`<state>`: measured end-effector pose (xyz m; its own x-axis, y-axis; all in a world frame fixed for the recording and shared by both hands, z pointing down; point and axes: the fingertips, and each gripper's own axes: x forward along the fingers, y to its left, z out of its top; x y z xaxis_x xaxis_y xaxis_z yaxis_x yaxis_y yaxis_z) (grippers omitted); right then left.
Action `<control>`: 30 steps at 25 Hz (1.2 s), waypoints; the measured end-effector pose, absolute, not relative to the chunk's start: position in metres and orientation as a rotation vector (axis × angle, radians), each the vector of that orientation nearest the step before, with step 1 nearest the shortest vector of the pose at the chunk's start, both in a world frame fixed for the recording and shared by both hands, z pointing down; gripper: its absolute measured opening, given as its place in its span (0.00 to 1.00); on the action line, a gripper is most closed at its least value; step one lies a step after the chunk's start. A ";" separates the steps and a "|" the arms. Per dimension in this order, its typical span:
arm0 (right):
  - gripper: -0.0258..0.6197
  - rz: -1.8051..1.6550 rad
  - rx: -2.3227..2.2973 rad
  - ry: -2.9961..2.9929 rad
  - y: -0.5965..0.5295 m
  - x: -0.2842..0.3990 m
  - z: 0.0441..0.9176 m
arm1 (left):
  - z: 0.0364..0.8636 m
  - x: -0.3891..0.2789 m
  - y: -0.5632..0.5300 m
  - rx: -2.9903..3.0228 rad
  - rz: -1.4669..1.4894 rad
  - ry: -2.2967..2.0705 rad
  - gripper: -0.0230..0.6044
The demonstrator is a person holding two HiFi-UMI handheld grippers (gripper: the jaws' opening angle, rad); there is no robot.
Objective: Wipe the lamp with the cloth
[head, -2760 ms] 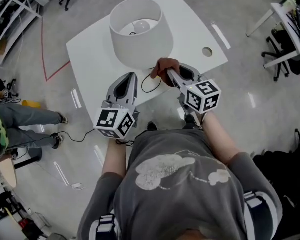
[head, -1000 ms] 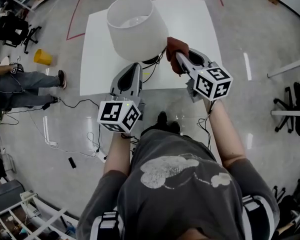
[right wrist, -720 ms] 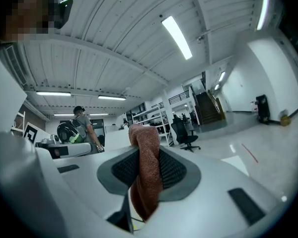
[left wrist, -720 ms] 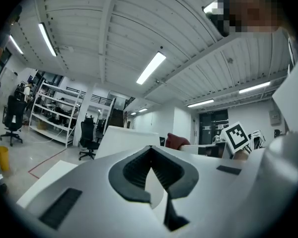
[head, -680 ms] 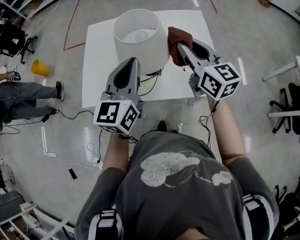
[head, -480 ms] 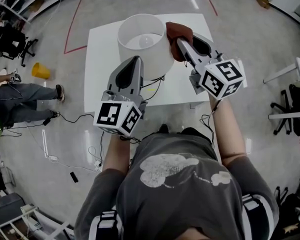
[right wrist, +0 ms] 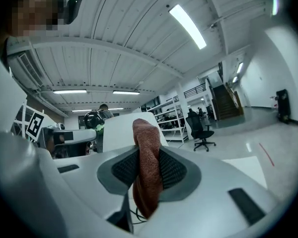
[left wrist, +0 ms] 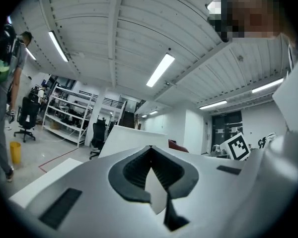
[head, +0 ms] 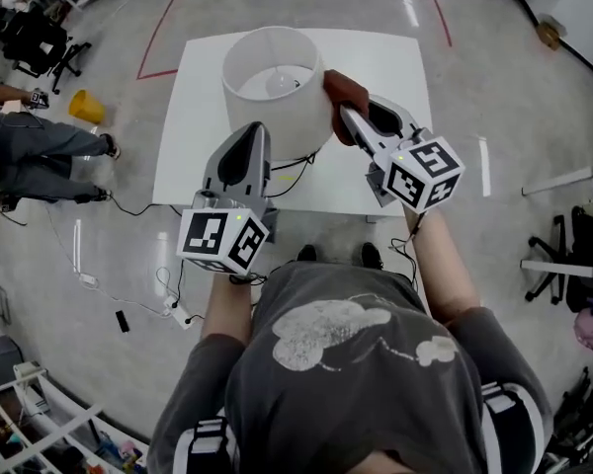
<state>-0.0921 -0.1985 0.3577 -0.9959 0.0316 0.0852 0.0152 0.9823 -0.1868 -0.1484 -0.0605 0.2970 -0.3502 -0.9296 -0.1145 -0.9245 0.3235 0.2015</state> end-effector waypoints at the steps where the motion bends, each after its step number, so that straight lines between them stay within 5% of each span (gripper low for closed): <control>1: 0.18 0.295 -0.065 -3.022 -0.199 -0.093 0.364 | 0.300 -0.147 -0.060 1.743 -0.364 -2.553 0.05; 18: 0.18 0.361 -0.456 -2.795 -0.211 -0.075 0.442 | 0.349 -0.074 -0.078 1.351 -0.283 -2.705 0.05; 30: 0.18 0.295 -0.541 -2.927 -0.241 -0.087 0.376 | 0.315 -0.064 -0.083 1.319 -0.291 -2.839 0.05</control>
